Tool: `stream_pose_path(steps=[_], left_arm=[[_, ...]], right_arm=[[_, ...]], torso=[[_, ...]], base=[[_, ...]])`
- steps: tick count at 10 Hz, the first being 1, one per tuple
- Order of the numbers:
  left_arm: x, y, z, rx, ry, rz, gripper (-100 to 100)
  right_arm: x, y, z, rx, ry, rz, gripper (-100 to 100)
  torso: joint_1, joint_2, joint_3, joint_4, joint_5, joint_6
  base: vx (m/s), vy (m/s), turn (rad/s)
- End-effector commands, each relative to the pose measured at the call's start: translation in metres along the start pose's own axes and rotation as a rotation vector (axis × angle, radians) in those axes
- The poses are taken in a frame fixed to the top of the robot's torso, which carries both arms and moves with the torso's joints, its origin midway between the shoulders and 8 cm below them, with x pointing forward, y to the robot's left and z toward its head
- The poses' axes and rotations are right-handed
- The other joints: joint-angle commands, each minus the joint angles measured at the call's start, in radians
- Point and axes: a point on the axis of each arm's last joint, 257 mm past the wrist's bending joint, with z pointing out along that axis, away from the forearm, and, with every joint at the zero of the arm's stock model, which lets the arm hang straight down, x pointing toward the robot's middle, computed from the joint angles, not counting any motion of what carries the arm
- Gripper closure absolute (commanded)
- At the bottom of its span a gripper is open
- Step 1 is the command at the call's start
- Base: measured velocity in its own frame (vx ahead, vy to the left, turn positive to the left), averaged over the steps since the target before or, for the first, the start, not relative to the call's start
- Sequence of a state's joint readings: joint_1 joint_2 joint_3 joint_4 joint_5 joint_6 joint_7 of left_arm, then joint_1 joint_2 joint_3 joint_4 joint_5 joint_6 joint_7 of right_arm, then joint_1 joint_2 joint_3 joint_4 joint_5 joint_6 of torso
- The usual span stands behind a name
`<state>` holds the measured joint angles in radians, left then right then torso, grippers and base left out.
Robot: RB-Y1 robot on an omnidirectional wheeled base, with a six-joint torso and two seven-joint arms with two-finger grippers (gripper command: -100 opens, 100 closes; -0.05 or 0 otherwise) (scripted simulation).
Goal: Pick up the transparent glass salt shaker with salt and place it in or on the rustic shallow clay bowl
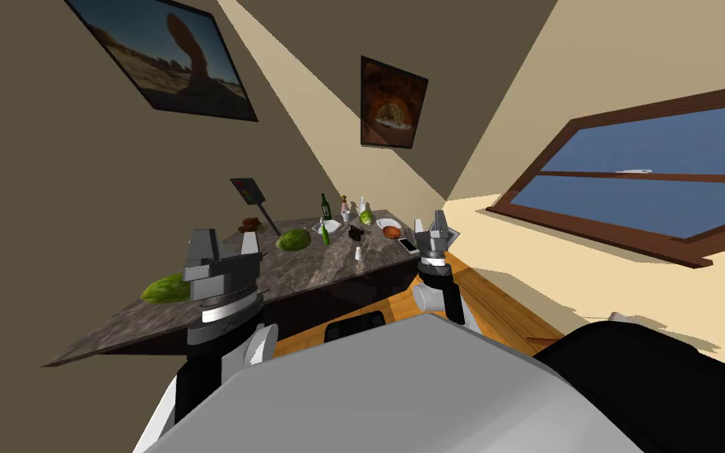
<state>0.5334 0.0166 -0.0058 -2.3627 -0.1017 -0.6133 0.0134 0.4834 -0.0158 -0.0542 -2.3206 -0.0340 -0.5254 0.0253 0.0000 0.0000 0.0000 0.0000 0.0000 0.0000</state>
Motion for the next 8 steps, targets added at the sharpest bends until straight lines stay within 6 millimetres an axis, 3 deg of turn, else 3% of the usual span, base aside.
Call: stream_pose_path(steps=[1, 4, 5, 8], left_arm=[[0.000, 0.000, 0.000, 0.000, 0.000, 0.000, 0], [0.000, 0.000, 0.000, 0.000, 0.000, 0.000, 0], [0.000, 0.000, 0.000, 0.000, 0.000, 0.000, 0], [0.000, 0.000, 0.000, 0.000, 0.000, 0.000, 0]], right_arm=[[0.006, -0.009, -0.001, 0.021, 0.044, -0.040, -100], [0.013, -0.032, -0.004, 0.073, 0.108, -0.127, -100], [0.016, -0.053, -0.009, 0.120, 0.152, -0.204, -100], [0.016, -0.093, -0.018, 0.207, 0.219, -0.344, -100]], torso=[[0.000, 0.000, 0.000, 0.000, 0.000, 0.000], [0.004, 0.004, 0.002, 0.001, 0.001, 0.000], [0.005, 0.005, 0.003, 0.001, 0.001, 0.000], [0.007, 0.008, 0.005, 0.002, 0.002, 0.000]], base=[[-0.034, 0.021, 0.087], [-0.069, 0.068, 0.106], [-0.123, 0.124, 0.235], [-0.107, 0.122, 0.164]])
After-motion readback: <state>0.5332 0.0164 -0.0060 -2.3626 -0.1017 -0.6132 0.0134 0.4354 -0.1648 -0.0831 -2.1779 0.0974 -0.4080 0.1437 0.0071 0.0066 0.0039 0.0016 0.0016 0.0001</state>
